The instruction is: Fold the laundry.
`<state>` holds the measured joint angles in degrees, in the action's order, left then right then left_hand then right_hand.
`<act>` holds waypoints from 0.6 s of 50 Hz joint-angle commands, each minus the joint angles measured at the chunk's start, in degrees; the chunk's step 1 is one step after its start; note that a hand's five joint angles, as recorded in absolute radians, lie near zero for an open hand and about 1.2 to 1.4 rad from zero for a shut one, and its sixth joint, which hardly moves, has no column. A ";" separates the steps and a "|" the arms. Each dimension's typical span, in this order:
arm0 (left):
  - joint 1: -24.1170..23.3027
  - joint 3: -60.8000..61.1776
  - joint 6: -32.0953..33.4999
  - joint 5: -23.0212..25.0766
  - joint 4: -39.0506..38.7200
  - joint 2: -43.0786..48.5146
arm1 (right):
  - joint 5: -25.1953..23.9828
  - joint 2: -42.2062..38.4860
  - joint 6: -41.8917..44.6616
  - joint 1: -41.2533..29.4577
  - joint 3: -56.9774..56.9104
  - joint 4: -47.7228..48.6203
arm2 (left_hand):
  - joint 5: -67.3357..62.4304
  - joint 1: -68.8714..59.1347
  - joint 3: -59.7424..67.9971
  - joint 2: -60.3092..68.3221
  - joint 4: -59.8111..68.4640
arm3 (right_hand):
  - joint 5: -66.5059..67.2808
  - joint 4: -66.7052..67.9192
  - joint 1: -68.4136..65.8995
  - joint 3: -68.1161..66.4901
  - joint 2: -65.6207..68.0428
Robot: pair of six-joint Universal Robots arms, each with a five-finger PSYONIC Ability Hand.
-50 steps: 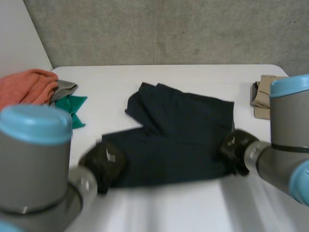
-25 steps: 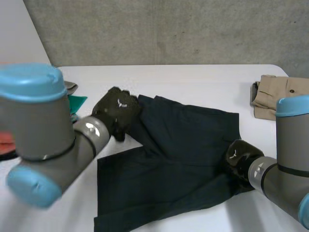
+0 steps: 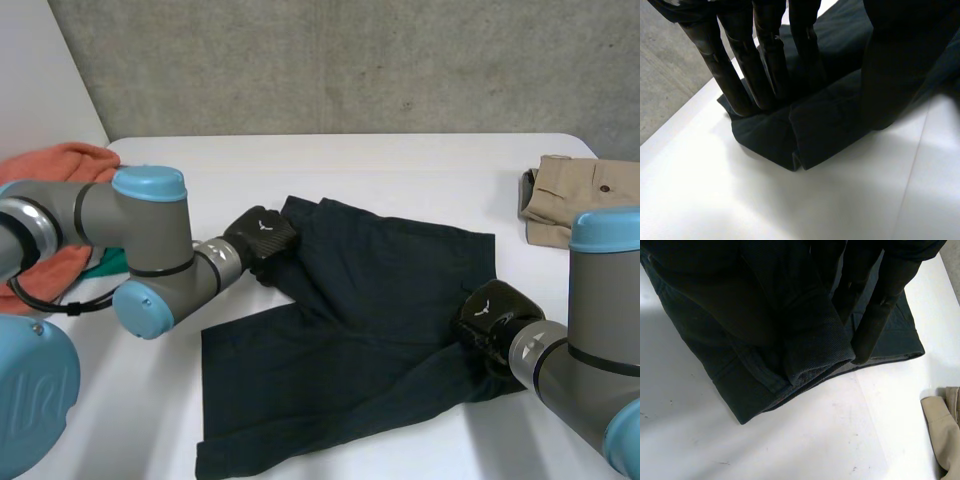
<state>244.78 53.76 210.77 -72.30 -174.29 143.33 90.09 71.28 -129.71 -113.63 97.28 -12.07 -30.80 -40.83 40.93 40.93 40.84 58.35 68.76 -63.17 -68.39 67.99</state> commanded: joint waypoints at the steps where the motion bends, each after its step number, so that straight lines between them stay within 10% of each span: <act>1: -0.09 -1.55 0.78 -0.39 -0.35 2.22 | 0.00 -0.09 0.07 -0.01 0.19 0.73 | -12.43 -12.39 12.30 12.29 12.39 | 11.65 11.24 -16.83 -11.61 12.01; 4: -0.09 -2.60 1.66 -0.56 -0.79 2.66 | 0.00 -0.18 0.07 0.07 0.19 1.69 | -39.06 -39.02 38.93 38.92 39.02 | 11.65 11.24 -16.83 -11.61 12.01; 20: -2.38 7.83 7.28 -22.79 -0.44 -7.70 | -0.09 0.17 -1.77 0.52 0.10 2.93 | -39.20 -39.17 39.07 39.07 39.16 | 11.65 11.24 -16.83 -11.61 12.01; 30: -2.64 14.62 7.64 -27.72 -0.44 -11.75 | -0.09 0.08 -4.15 -0.10 0.01 2.93 | -39.20 -39.17 39.07 39.07 39.16 | 11.65 11.24 -16.83 -11.61 12.01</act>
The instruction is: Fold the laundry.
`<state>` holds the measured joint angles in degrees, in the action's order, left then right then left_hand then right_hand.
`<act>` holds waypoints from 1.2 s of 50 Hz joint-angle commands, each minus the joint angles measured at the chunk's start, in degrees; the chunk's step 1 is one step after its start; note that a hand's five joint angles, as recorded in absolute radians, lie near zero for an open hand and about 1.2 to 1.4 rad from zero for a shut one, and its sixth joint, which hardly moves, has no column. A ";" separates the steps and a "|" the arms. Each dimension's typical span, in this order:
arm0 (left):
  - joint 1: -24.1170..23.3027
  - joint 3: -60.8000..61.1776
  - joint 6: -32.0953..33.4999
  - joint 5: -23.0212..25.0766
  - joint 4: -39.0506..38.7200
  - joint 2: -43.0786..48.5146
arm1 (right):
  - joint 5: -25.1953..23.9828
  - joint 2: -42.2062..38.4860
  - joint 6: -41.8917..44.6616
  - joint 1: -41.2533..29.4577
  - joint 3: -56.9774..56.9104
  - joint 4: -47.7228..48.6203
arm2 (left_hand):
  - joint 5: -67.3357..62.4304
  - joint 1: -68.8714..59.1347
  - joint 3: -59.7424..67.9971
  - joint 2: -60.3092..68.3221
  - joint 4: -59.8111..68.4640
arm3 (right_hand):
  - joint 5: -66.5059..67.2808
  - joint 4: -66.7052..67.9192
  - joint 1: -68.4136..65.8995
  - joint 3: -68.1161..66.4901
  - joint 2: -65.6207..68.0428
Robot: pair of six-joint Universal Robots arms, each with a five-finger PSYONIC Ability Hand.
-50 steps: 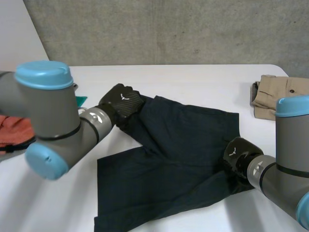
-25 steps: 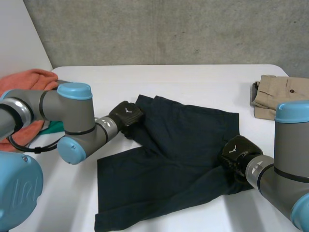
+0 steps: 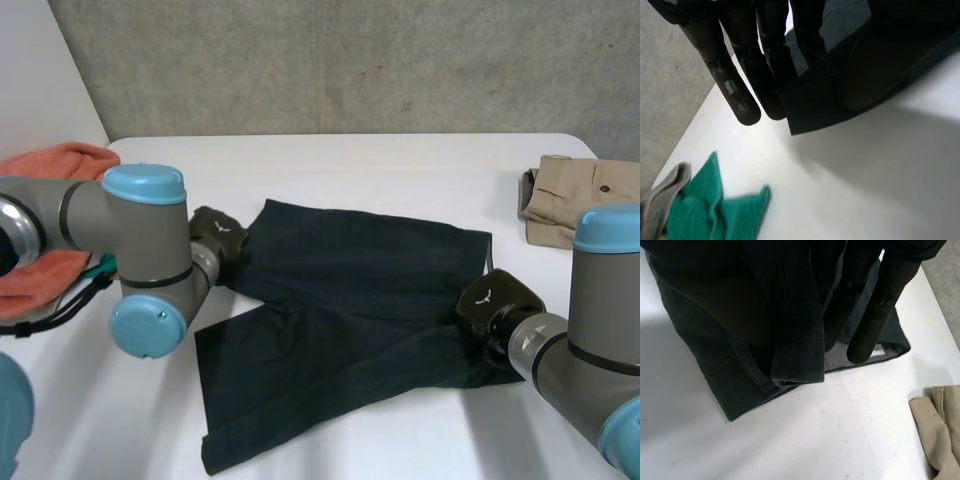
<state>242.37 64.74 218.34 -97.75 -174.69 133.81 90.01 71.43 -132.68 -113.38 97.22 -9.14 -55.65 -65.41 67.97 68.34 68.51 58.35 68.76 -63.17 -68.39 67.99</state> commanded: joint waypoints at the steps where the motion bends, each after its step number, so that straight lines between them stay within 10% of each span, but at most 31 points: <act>1: -0.23 4.07 0.07 -2.61 -0.03 -2.24 | -0.01 -0.07 -1.17 -0.35 0.16 0.00 | -14.35 -14.59 12.03 11.66 11.49 | 11.65 11.24 -16.83 -11.61 12.01; 7: -0.14 3.99 0.07 -4.02 -0.03 -1.71 | -0.01 -0.07 -1.26 -0.35 0.25 0.00 | -13.71 -13.94 11.39 11.02 10.85 | 11.65 11.24 -16.83 -11.61 12.01; 11: -0.31 4.60 -0.55 -4.20 -0.03 -3.02 | -0.09 -0.07 -1.61 -0.35 0.34 0.35 | 36.51 36.27 -38.83 -39.20 -39.37 | 11.65 11.24 -16.83 -11.61 12.01; 21: -2.07 15.49 -9.76 -3.94 -0.03 -20.50 | -0.45 -0.15 -10.22 0.35 -2.65 1.14 | 39.28 39.05 -41.60 -41.97 -42.14 | 11.65 11.24 -16.83 -11.61 12.01; 34: -7.52 39.92 -22.51 3.79 7.52 -36.41 | -0.09 -0.94 -13.56 0.71 -3.00 4.56 | 38.44 38.21 -40.76 -41.13 -41.30 | 11.65 11.24 -16.83 -11.61 12.01; 46: -7.34 44.77 -24.36 6.34 7.88 -33.37 | 0.08 -1.56 -14.80 0.97 -3.00 5.53 | 35.60 35.36 -37.91 -38.29 -38.45 | 11.65 11.24 -16.83 -11.61 12.01; 49: -7.70 44.16 -24.98 6.87 7.88 -30.98 | 0.08 -1.56 -14.80 0.97 -3.00 5.53 | 23.04 22.81 -25.36 -25.73 -25.90 | 11.65 11.24 -16.83 -11.61 12.01; 51: -7.70 43.28 -24.81 6.70 7.62 -30.10 | 0.26 -1.47 -14.80 1.06 -3.00 5.27 | -14.23 -14.46 11.91 11.54 11.37 | 11.65 11.24 -16.83 -11.61 12.01; 60: -11.38 43.80 -18.06 7.31 17.17 -35.37 | -0.10 4.05 4.38 3.42 3.39 -16.30 | -14.35 -14.59 12.03 11.66 11.49 | 11.65 11.24 -16.83 -11.61 12.01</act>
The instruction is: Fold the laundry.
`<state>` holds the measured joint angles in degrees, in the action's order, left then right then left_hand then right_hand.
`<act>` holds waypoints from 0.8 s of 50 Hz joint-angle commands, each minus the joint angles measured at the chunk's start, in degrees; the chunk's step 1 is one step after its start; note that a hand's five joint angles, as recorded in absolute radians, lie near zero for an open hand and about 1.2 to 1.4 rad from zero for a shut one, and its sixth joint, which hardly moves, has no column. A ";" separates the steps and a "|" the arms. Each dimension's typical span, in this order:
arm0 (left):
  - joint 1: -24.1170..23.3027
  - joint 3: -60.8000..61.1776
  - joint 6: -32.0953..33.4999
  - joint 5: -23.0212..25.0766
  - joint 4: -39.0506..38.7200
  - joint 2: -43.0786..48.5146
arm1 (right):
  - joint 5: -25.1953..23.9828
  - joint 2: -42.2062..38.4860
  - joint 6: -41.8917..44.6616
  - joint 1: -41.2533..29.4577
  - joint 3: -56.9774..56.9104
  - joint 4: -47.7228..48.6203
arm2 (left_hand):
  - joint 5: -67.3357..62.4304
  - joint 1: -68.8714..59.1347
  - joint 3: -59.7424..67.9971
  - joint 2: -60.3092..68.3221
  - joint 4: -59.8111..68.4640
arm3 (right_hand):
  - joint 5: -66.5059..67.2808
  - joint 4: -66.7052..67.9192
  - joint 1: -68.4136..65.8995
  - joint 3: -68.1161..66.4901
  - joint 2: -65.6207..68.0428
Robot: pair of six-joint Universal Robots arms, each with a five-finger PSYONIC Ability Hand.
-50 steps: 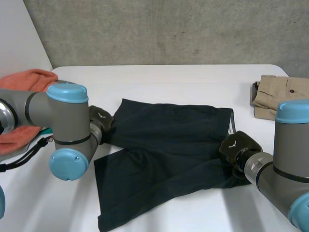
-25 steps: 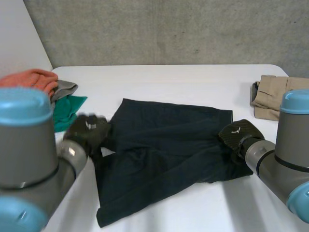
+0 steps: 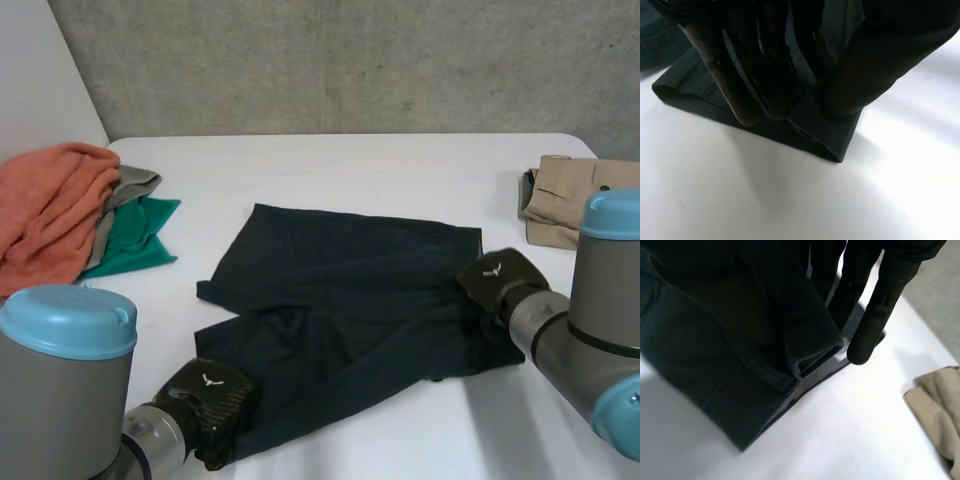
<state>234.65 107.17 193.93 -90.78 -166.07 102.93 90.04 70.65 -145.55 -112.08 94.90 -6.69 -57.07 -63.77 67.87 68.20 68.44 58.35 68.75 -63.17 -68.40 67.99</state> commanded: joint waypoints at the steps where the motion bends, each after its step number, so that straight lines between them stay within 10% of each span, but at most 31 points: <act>1: -5.93 2.25 11.77 0.25 13.44 -5.45 | -0.21 5.63 20.19 3.26 7.21 -20.71 | -12.93 -16.23 12.13 11.80 11.56 | 11.65 11.25 -16.83 -11.60 12.01; 7: -5.79 2.79 22.63 -0.27 18.42 -6.34 | -0.22 8.97 29.36 9.42 11.01 -19.59 | -12.93 -16.23 12.13 11.80 11.56 | 11.65 11.25 -16.83 -11.60 12.01; 27: -2.44 -35.43 24.12 -7.83 -16.30 19.92 | -0.57 -4.29 8.97 7.76 -8.59 2.73 | -12.93 -16.23 12.13 11.80 11.56 | 11.65 11.25 -16.83 -11.60 12.01; 37: -2.70 -42.83 20.62 -12.58 -11.39 26.45 | 3.30 -8.69 8.53 4.41 -11.06 3.44 | -12.93 -16.23 12.13 11.80 11.56 | 11.65 11.25 -16.83 -11.60 12.01; 40: -3.84 -40.11 14.82 -12.32 -9.89 21.44 | 3.04 -8.60 7.74 4.50 -9.92 3.61 | 33.51 30.21 -34.32 -34.64 -34.88 | 11.65 11.25 -16.83 -11.60 12.01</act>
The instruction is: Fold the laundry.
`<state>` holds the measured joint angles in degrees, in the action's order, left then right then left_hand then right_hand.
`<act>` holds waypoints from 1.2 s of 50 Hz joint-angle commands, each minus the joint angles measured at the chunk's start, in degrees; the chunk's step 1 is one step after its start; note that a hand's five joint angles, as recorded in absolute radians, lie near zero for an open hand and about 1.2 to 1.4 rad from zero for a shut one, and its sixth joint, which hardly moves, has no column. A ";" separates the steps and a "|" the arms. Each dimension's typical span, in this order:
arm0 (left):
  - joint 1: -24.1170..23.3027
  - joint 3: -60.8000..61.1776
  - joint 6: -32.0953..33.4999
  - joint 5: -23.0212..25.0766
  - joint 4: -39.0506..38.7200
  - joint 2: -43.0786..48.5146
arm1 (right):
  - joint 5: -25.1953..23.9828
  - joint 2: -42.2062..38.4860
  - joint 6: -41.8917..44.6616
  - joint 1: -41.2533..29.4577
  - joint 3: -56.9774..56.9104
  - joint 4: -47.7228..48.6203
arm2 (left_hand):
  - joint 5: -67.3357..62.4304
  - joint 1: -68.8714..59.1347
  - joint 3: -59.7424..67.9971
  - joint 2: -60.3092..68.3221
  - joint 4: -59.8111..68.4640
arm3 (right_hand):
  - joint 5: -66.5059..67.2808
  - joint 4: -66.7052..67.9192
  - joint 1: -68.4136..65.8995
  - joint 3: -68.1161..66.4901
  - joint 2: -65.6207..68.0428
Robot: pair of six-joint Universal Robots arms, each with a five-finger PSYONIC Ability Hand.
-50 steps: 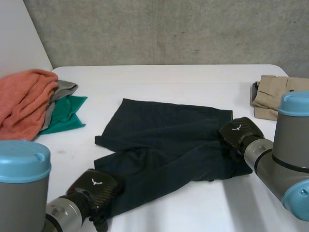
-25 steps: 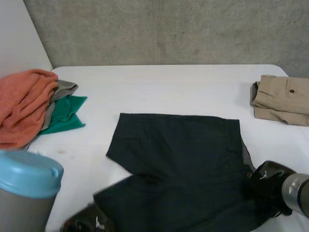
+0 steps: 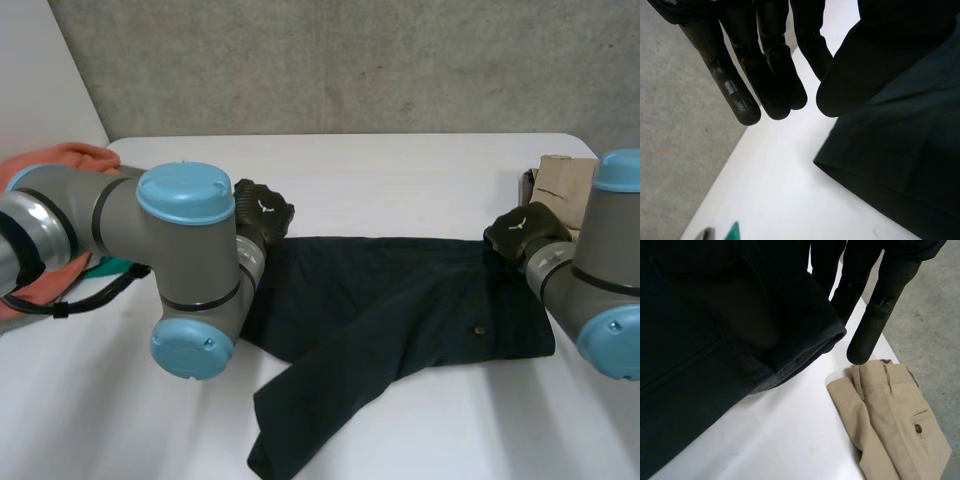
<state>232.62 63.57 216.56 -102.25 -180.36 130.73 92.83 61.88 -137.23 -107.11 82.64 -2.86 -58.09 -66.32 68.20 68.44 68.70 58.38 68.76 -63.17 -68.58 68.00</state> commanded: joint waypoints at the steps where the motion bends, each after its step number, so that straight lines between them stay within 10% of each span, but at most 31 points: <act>1: -1.82 4.18 -9.38 -0.84 4.67 -7.50 | 0.16 0.17 -0.93 -0.47 2.52 -0.22 | 41.49 39.72 -41.60 -41.84 -42.10 | 11.62 11.24 -16.83 -11.42 12.00; 17: -1.99 19.21 -31.37 8.64 22.59 -18.58 | -4.32 8.34 -2.87 0.41 9.29 0.75 | 38.20 36.44 -38.32 -38.56 -38.82 | 11.62 11.24 -16.83 -11.42 12.00; 29: -1.38 24.23 -32.08 11.03 15.40 -16.04 | -5.20 9.58 -2.78 0.41 11.75 2.16 | 36.69 34.92 -36.80 -37.04 -37.30 | 11.62 11.24 -16.83 -11.42 12.00; 35: -1.73 22.21 -32.52 10.58 15.03 -12.00 | -5.12 10.54 -2.87 0.41 12.28 2.25 | -11.86 -13.63 11.74 11.51 11.25 | 11.62 11.24 -16.83 -11.42 12.00; 47: -0.68 5.00 -28.31 10.14 17.15 -12.87 | -5.12 9.76 -2.95 0.24 6.05 2.51 | -11.91 -13.68 11.80 11.56 11.30 | 11.62 11.24 -16.83 -11.42 12.00; 60: 3.90 -15.75 0.70 7.16 0.46 6.54 | -4.59 -7.55 -4.01 -0.55 -10.20 12.96 | -11.91 -13.68 11.80 11.56 11.30 | 11.62 11.24 -16.83 -11.42 12.00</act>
<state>236.43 53.47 207.05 -93.25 -171.25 128.54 88.16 62.75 -141.45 -107.48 79.26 5.88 -56.14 -65.87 68.07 68.41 68.51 58.45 68.76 -63.17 -68.58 68.00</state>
